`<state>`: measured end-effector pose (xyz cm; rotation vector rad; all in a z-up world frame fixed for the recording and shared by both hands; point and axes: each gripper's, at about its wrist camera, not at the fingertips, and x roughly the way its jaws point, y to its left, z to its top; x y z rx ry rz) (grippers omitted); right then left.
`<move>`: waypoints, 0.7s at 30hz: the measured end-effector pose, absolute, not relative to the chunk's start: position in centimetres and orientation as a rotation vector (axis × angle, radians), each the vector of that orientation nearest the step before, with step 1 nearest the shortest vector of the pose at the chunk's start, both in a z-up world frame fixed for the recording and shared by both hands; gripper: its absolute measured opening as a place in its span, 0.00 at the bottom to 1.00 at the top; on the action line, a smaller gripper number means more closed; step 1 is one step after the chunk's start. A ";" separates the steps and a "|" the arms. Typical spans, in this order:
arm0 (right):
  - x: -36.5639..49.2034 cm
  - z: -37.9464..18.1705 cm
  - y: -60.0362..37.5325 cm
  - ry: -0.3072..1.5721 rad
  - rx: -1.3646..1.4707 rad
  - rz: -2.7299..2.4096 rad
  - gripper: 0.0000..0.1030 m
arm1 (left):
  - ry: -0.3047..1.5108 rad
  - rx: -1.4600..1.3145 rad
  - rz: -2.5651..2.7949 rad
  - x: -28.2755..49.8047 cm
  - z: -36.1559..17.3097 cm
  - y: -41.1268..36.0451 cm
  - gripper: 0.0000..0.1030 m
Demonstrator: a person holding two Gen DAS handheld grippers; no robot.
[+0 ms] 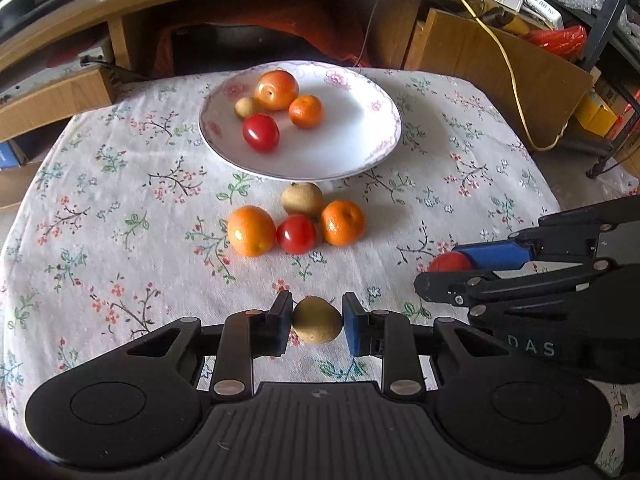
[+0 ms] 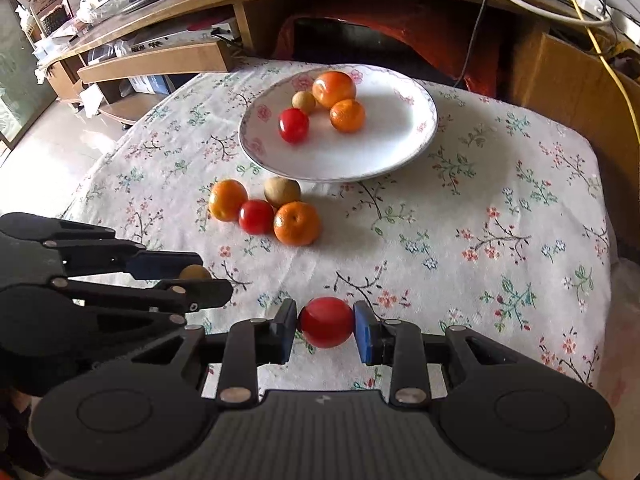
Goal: Organize fruits
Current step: 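Carry the tan fruit and red tomato over the white bowl with both grippers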
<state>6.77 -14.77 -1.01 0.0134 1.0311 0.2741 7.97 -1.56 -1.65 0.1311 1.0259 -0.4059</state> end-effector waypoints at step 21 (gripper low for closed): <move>7.7 0.0 -14.4 0.994 0.017 0.252 0.31 | 0.973 0.138 -0.395 9.2 -0.3 -1.9 0.31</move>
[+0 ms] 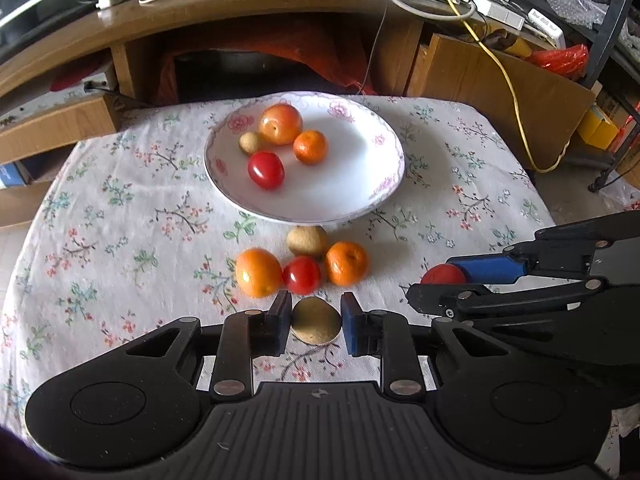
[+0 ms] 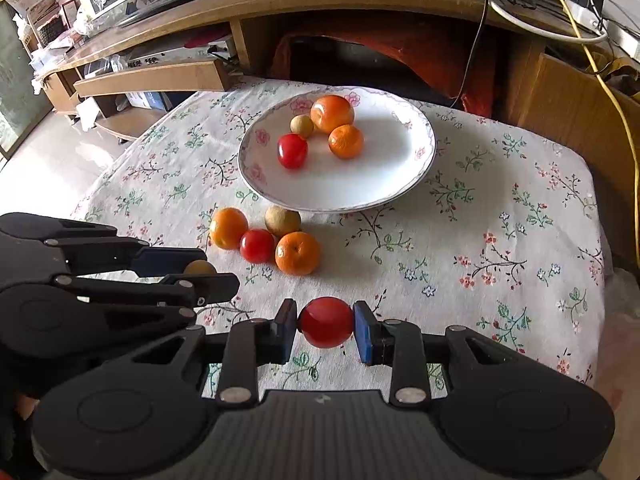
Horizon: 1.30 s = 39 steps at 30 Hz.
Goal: Organize fruits
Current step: 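Carry the tan fruit and red tomato over the white bowl with both grippers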
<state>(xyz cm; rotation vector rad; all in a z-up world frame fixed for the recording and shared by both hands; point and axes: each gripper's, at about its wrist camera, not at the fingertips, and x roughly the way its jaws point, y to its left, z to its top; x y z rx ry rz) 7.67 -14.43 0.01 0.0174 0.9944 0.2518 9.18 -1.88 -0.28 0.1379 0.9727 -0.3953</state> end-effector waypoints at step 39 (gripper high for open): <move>18.0 -0.6 -14.4 0.925 0.017 0.214 0.31 | 0.981 0.076 -0.305 19.3 -1.2 -2.1 0.31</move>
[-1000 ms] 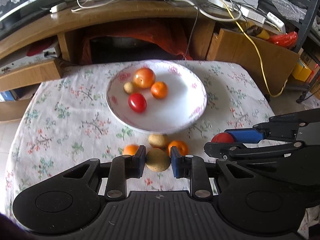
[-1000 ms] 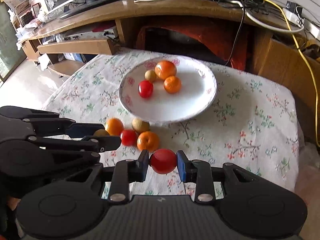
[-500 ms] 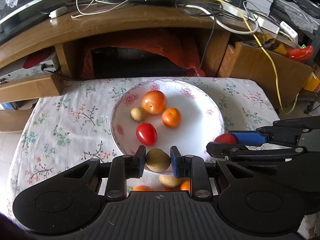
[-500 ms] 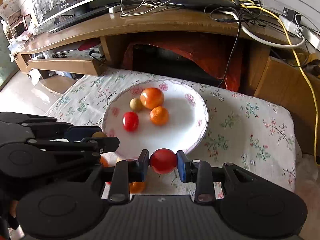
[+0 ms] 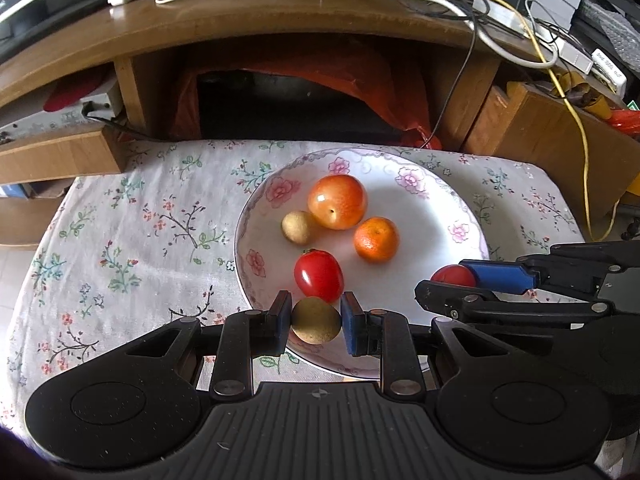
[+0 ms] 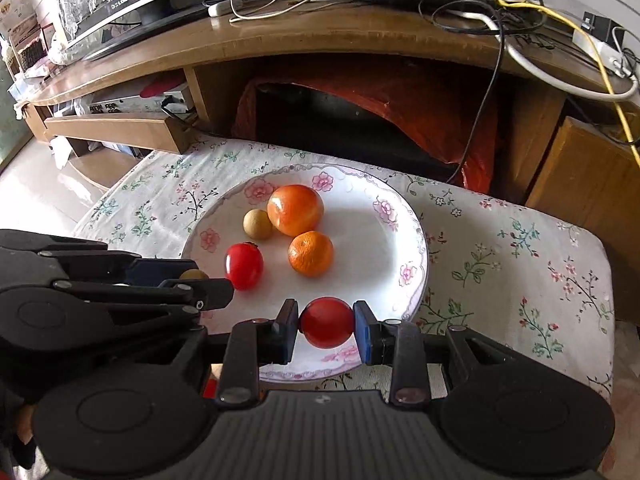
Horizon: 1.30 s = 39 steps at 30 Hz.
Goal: Organize fruits
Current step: 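Carry the tan fruit and red tomato over the white bowl with both grippers, then open the left gripper releasing the tan fruit while the right gripper releases the tomato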
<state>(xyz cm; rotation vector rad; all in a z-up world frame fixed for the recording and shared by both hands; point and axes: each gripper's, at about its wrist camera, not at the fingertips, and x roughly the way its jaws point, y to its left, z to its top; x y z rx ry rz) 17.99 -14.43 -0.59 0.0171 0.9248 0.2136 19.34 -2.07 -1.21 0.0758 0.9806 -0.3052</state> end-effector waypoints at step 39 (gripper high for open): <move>18.5 -0.3 -15.3 0.876 0.065 0.183 0.32 | 0.932 0.087 -0.280 18.8 -0.4 -1.7 0.45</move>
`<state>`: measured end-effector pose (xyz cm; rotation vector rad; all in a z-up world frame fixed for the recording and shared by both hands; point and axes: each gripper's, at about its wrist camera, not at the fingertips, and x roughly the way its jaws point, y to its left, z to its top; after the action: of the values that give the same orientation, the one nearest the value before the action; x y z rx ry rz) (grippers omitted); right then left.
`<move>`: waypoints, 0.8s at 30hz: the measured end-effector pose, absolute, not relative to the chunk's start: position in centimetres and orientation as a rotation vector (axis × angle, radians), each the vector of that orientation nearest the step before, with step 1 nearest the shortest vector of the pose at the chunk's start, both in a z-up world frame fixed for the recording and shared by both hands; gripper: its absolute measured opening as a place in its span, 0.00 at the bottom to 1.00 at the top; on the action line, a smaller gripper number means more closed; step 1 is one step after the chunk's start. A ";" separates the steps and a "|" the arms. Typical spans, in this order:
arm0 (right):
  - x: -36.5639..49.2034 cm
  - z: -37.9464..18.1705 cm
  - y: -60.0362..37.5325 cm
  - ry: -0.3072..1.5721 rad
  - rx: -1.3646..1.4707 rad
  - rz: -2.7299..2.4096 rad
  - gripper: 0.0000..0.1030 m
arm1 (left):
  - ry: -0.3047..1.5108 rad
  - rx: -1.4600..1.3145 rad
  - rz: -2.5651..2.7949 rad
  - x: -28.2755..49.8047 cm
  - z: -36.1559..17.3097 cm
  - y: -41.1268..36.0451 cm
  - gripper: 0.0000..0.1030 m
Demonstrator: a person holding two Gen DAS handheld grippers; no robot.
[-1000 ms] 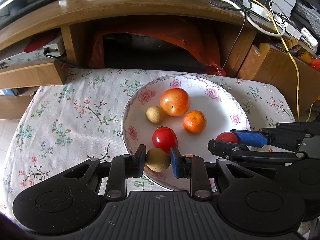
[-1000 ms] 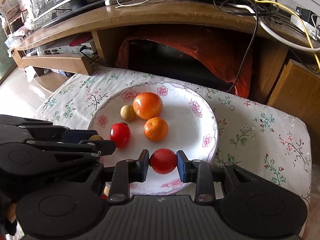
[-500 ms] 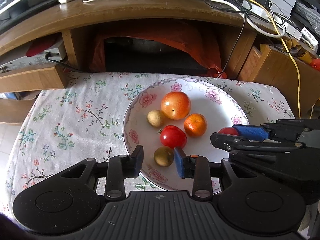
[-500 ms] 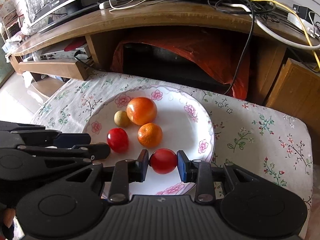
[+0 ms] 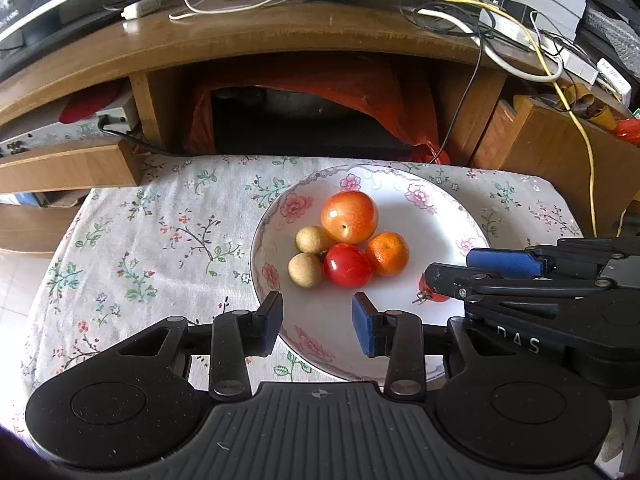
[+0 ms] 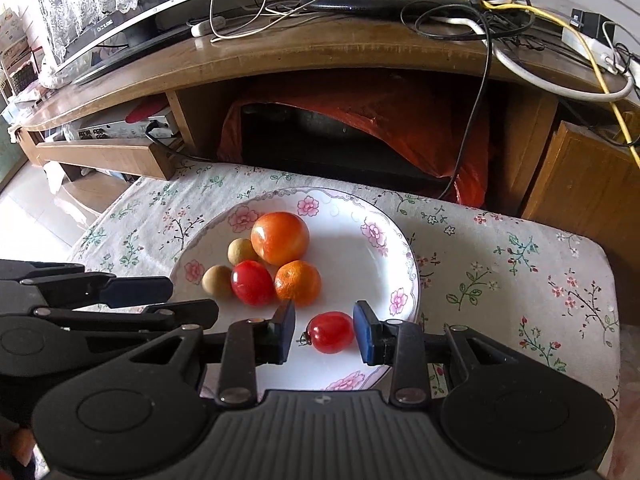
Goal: Organize fruits
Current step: 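Open the left gripper releasing the tan fruit while the right gripper releases the tomato, then move both open grippers back from the bowl to the loose fruits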
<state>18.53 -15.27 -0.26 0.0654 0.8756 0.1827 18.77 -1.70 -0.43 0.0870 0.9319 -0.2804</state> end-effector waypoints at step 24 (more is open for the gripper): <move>13.6 1.7 -14.4 0.861 0.062 0.155 0.32 | 0.879 0.153 -0.292 14.5 1.7 -1.3 0.46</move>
<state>13.59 -14.40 1.73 0.0624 0.8608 0.1551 14.49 -1.30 1.66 0.1525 0.8791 -0.2917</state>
